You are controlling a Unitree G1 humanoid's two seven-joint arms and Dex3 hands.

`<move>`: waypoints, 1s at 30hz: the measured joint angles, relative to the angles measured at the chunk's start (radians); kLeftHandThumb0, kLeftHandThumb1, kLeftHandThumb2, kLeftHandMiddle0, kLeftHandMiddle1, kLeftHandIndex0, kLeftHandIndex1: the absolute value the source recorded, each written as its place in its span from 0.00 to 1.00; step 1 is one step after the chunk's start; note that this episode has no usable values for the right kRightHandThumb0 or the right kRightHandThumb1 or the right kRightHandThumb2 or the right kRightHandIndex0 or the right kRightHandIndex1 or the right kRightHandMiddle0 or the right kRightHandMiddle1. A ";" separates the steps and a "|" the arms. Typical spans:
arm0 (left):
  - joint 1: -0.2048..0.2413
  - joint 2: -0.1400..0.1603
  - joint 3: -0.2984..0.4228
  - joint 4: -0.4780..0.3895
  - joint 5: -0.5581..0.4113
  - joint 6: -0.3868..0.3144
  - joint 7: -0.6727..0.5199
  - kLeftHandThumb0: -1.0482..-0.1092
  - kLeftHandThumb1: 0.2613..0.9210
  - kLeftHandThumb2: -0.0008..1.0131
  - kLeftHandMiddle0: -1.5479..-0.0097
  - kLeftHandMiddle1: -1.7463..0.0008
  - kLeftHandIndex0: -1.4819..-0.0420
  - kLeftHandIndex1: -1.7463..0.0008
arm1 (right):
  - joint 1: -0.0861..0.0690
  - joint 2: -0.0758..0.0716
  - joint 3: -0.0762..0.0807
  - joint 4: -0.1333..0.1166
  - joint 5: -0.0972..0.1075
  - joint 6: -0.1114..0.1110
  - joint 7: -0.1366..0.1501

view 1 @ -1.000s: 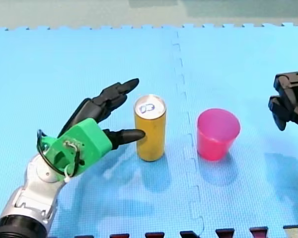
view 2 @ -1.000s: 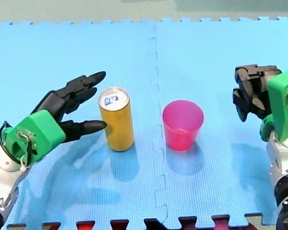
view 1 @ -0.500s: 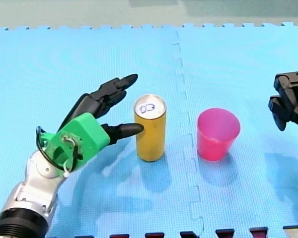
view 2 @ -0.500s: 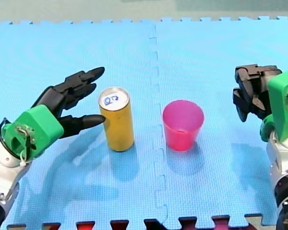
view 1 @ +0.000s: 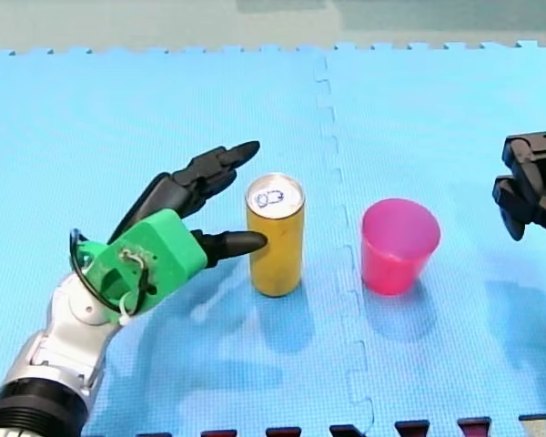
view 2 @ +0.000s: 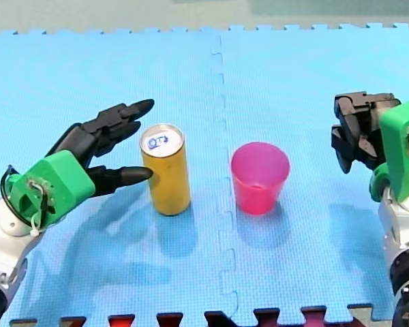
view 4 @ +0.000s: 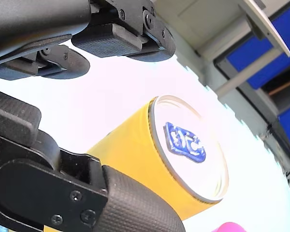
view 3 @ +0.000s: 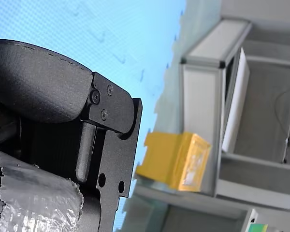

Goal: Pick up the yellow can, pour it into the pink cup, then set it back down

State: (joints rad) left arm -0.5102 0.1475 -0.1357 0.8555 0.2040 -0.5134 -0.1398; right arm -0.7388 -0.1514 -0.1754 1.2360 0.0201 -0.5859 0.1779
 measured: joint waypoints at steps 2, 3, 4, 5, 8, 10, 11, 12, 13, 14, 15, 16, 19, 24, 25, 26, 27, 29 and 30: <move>0.000 -0.001 -0.003 0.003 0.007 -0.002 0.004 0.00 0.89 0.01 0.75 1.00 0.77 1.00 | 0.001 0.000 0.001 -0.001 -0.001 0.000 -0.001; 0.000 -0.003 -0.005 0.003 0.009 -0.002 0.007 0.00 0.90 0.01 0.75 1.00 0.77 1.00 | 0.001 0.000 0.001 -0.002 -0.001 0.000 -0.001; 0.001 -0.005 -0.007 0.002 0.010 -0.002 0.010 0.00 0.90 0.01 0.75 1.00 0.77 1.00 | 0.001 0.000 0.001 -0.003 -0.001 0.000 -0.001; 0.001 -0.007 -0.009 0.001 0.012 -0.002 0.013 0.00 0.90 0.01 0.76 1.00 0.77 1.00 | 0.001 0.000 0.001 -0.004 -0.001 0.000 -0.001; 0.002 -0.013 -0.014 0.000 0.018 -0.002 0.019 0.00 0.91 0.01 0.76 1.00 0.78 1.00 | 0.001 0.000 0.001 -0.005 0.000 0.000 -0.001; 0.002 -0.015 -0.019 0.000 0.021 -0.002 0.019 0.00 0.91 0.01 0.76 1.00 0.78 1.00 | 0.001 0.000 0.001 -0.005 0.000 0.000 -0.001; 0.002 -0.016 -0.021 0.000 0.022 -0.002 0.019 0.00 0.91 0.01 0.76 1.00 0.78 1.00 | 0.001 0.000 0.001 -0.005 0.000 0.000 -0.001; 0.002 -0.017 -0.024 0.000 0.025 -0.002 0.019 0.00 0.93 0.02 0.76 1.00 0.78 1.00 | 0.001 0.000 0.001 -0.005 0.000 0.000 -0.002; 0.002 -0.018 -0.026 0.001 0.027 -0.002 0.020 0.00 0.94 0.02 0.76 1.00 0.78 1.00 | 0.001 0.001 0.000 -0.005 0.000 0.000 -0.002; 0.002 -0.020 -0.029 0.003 0.028 -0.004 0.021 0.00 0.94 0.02 0.76 1.00 0.78 1.00 | 0.001 0.001 0.000 -0.005 0.000 0.000 -0.002; 0.002 -0.022 -0.031 0.004 0.028 -0.006 0.022 0.00 0.95 0.02 0.76 1.00 0.78 1.00 | 0.001 0.001 0.001 -0.005 0.000 0.000 -0.002; 0.002 -0.024 -0.033 0.005 0.029 -0.009 0.023 0.00 0.95 0.02 0.76 1.00 0.78 1.00 | 0.001 0.001 0.001 -0.005 0.000 0.000 -0.003; 0.002 -0.028 -0.036 0.009 0.029 -0.014 0.027 0.00 0.96 0.02 0.76 1.00 0.78 1.00 | 0.001 0.001 0.001 -0.005 -0.001 0.000 -0.004; -0.006 -0.031 -0.037 0.027 0.027 -0.021 0.028 0.00 0.97 0.02 0.76 1.00 0.79 1.00 | 0.001 0.001 0.001 -0.005 -0.001 0.000 -0.004; -0.010 -0.033 -0.037 0.034 0.027 -0.024 0.028 0.00 0.98 0.02 0.76 1.00 0.79 1.00 | 0.001 0.001 0.000 -0.005 -0.001 0.000 -0.004; -0.013 -0.034 -0.037 0.039 0.027 -0.026 0.027 0.00 0.98 0.02 0.76 1.00 0.79 1.00 | 0.001 0.001 0.000 -0.005 -0.001 0.000 -0.004; -0.016 -0.035 -0.037 0.045 0.026 -0.029 0.027 0.00 0.98 0.02 0.76 1.00 0.79 1.00 | 0.001 0.001 0.000 -0.005 -0.001 -0.001 -0.004; -0.023 -0.037 -0.037 0.054 0.026 -0.035 0.024 0.00 0.98 0.02 0.76 1.00 0.79 1.00 | 0.001 0.001 0.000 -0.005 -0.001 -0.001 -0.004; -0.026 -0.037 -0.037 0.059 0.026 -0.038 0.022 0.00 0.98 0.02 0.76 1.00 0.79 1.00 | 0.001 0.002 0.000 -0.005 -0.001 -0.001 -0.004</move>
State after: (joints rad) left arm -0.5358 0.1103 -0.1723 0.9142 0.2300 -0.5513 -0.1176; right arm -0.7378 -0.1497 -0.1750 1.2311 0.0196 -0.5865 0.1740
